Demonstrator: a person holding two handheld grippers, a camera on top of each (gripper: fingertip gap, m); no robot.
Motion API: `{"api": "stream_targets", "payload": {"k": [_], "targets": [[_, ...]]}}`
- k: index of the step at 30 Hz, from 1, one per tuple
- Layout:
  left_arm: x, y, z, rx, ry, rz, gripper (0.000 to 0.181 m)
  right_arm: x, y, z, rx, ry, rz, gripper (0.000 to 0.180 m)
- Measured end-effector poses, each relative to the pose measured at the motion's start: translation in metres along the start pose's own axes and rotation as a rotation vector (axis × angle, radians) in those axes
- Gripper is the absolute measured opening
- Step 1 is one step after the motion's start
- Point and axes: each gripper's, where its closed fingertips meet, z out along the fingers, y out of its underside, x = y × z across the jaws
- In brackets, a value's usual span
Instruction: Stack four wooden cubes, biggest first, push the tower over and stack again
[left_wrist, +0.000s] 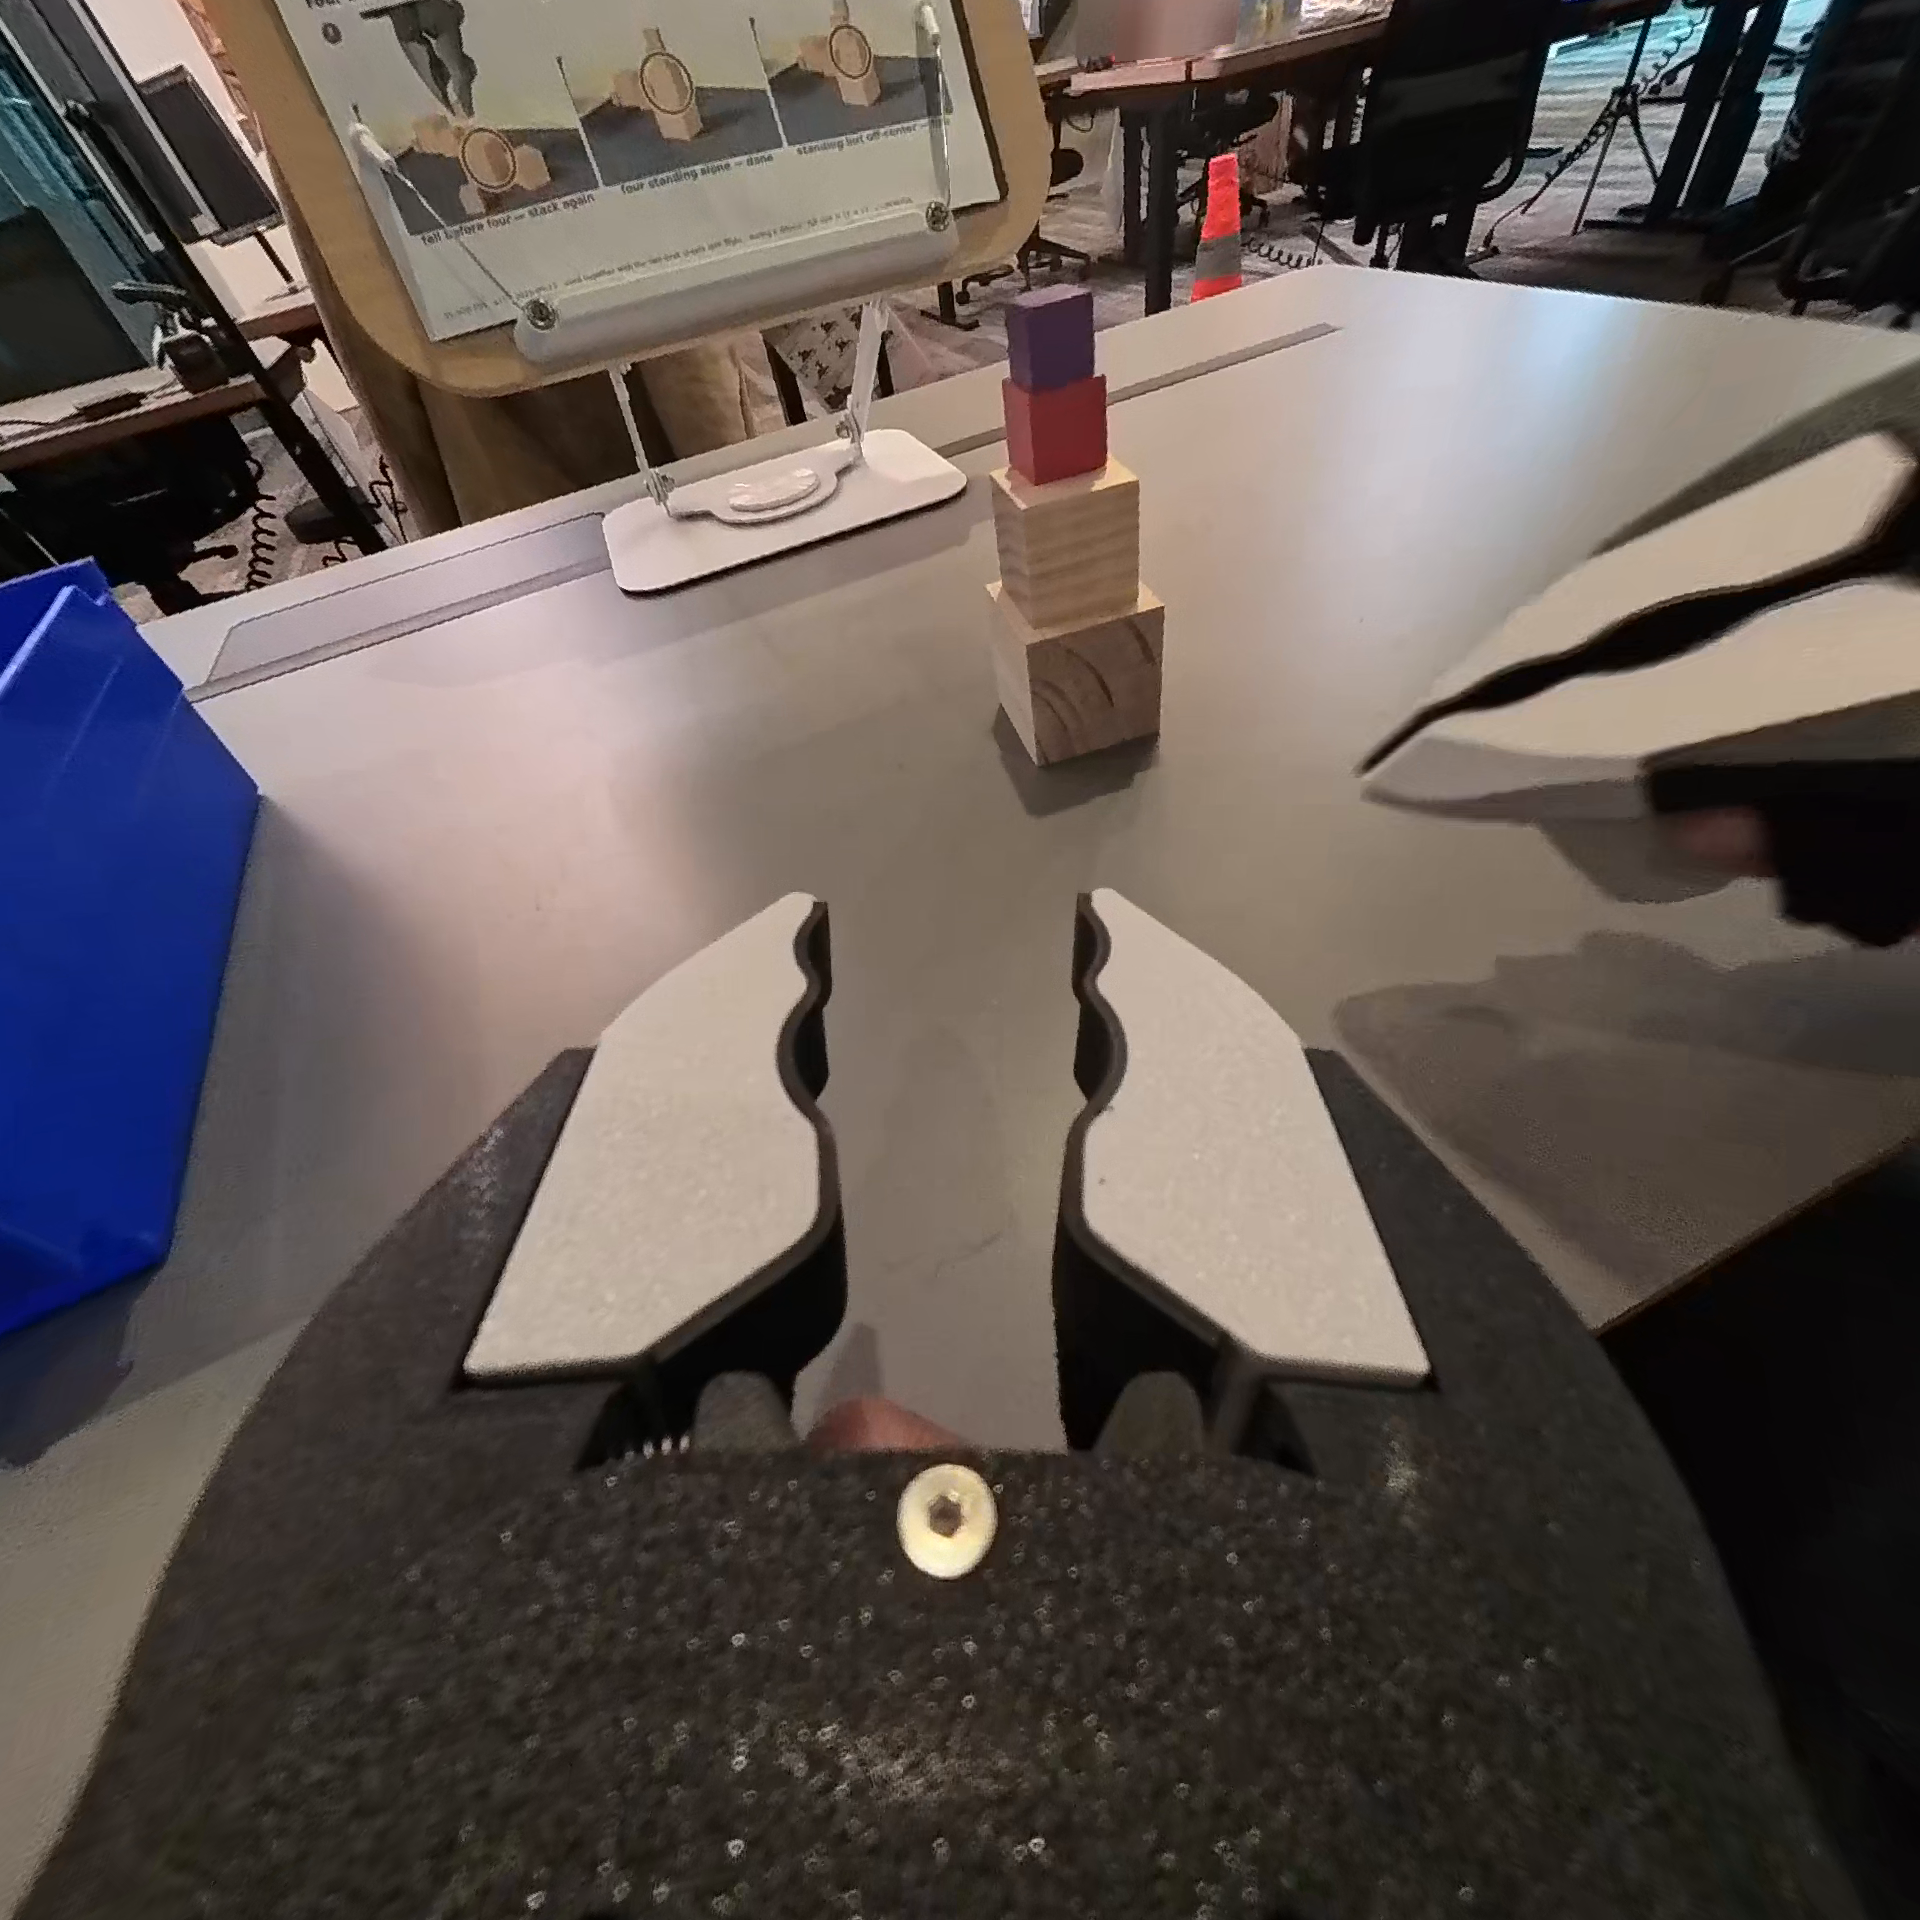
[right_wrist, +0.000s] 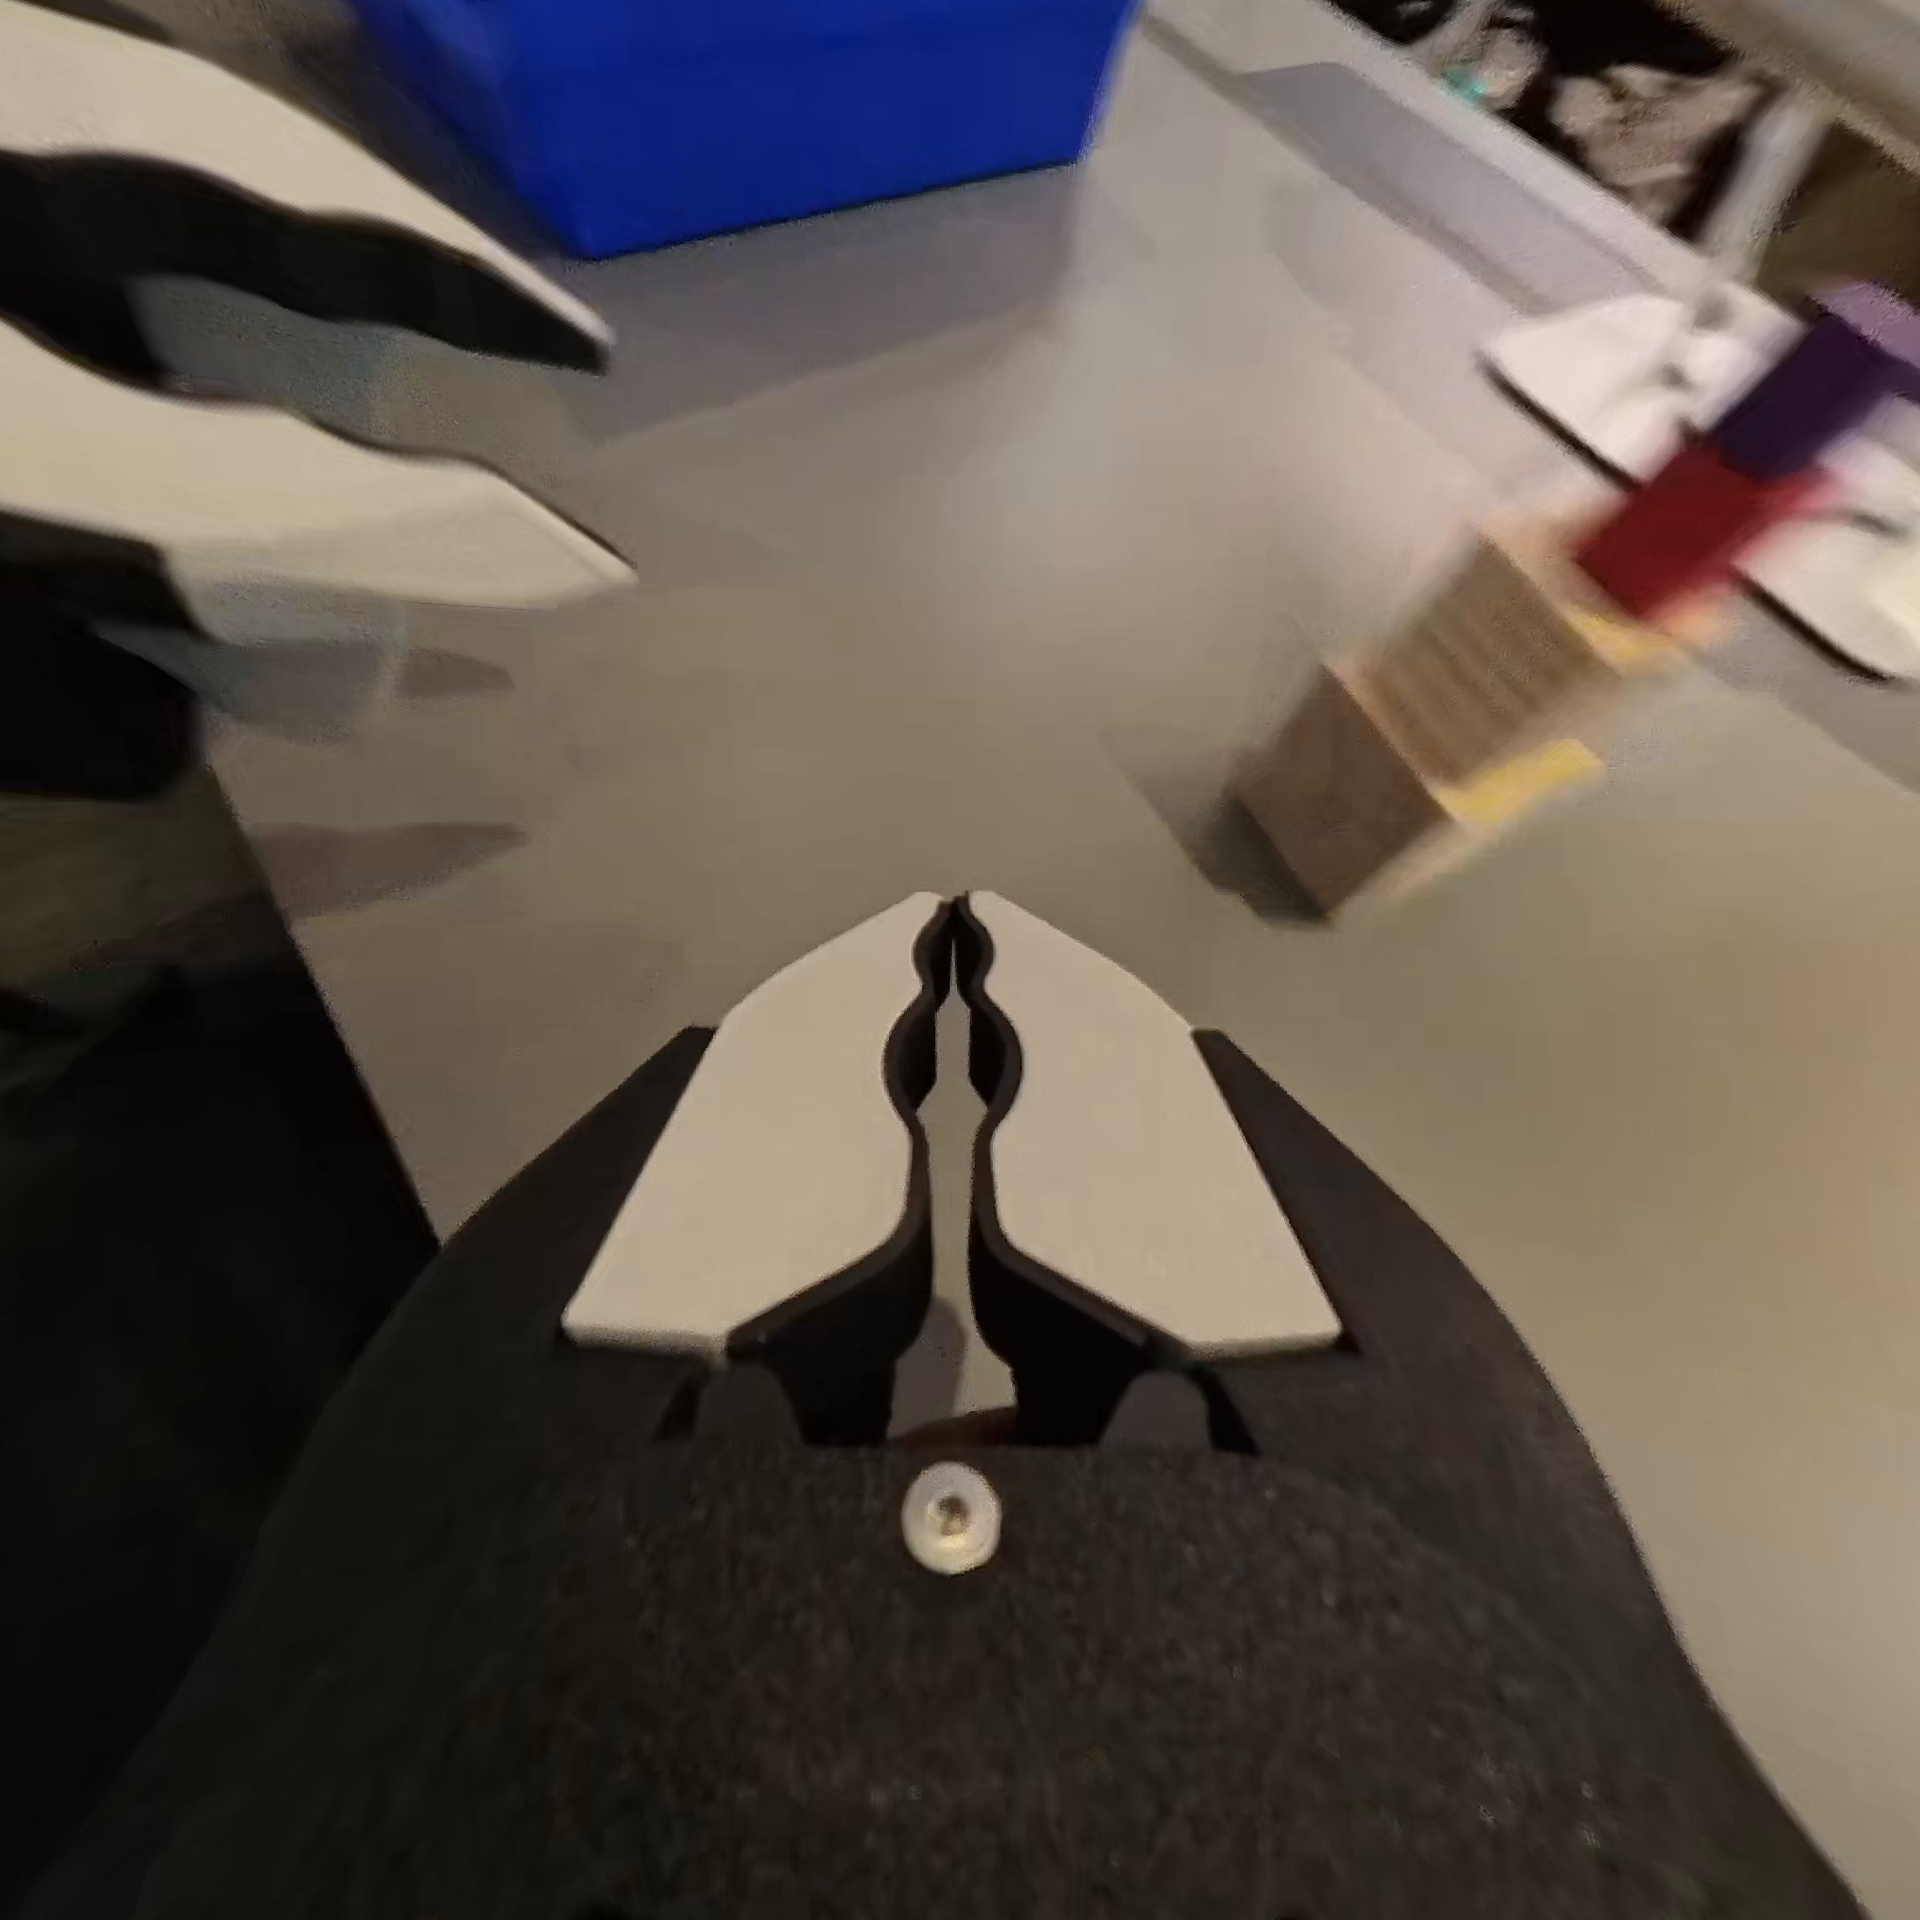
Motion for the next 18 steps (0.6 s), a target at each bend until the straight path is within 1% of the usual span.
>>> {"api": "stream_targets", "payload": {"k": [1,2,4,5,6,7,8,9,10,12,14,16,18], "targets": [[-0.001,0.0,0.001,-0.002,-0.002,0.002,0.044,-0.014,-0.009,0.015,-0.025,-0.032,-0.054,0.0],[-0.002,0.001,0.002,-0.004,-0.004,0.005,0.044,-0.019,-0.014,0.03,-0.062,-0.007,-0.138,0.0],[-0.004,0.001,0.003,-0.005,-0.006,0.002,0.044,-0.01,-0.024,0.056,-0.095,0.086,-0.269,0.0],[-0.005,0.002,0.003,-0.007,-0.005,-0.002,0.044,0.008,-0.024,0.067,-0.127,0.129,-0.28,0.0],[-0.005,0.002,0.003,-0.01,-0.003,-0.007,0.044,0.049,-0.02,0.074,-0.175,0.242,-0.278,0.0],[-0.006,0.003,0.004,-0.012,-0.002,-0.011,0.044,0.097,-0.012,0.076,-0.224,0.345,-0.232,0.0],[-0.007,0.004,0.004,-0.017,-0.002,-0.013,0.044,0.122,-0.004,0.077,-0.243,0.299,-0.116,0.0],[-0.008,0.006,0.004,-0.024,0.0,-0.017,0.044,0.125,-0.003,0.071,-0.225,0.191,-0.015,0.0],[-0.007,0.007,0.004,-0.029,0.007,-0.023,0.044,0.119,-0.014,0.056,-0.148,0.135,0.017,0.0],[-0.005,0.009,0.003,-0.033,0.02,-0.032,0.044,0.095,-0.021,0.019,-0.071,0.133,-0.038,0.0],[-0.004,0.01,0.003,-0.039,0.02,-0.026,0.045,0.072,-0.005,-0.009,-0.068,0.15,-0.039,0.0],[-0.002,0.012,0.005,-0.043,0.023,-0.022,0.045,0.051,0.021,-0.026,-0.095,0.136,-0.005,0.0],[0.0,0.014,0.007,-0.049,0.022,-0.018,0.045,0.042,0.039,-0.04,-0.089,0.188,0.006,0.0]]}}
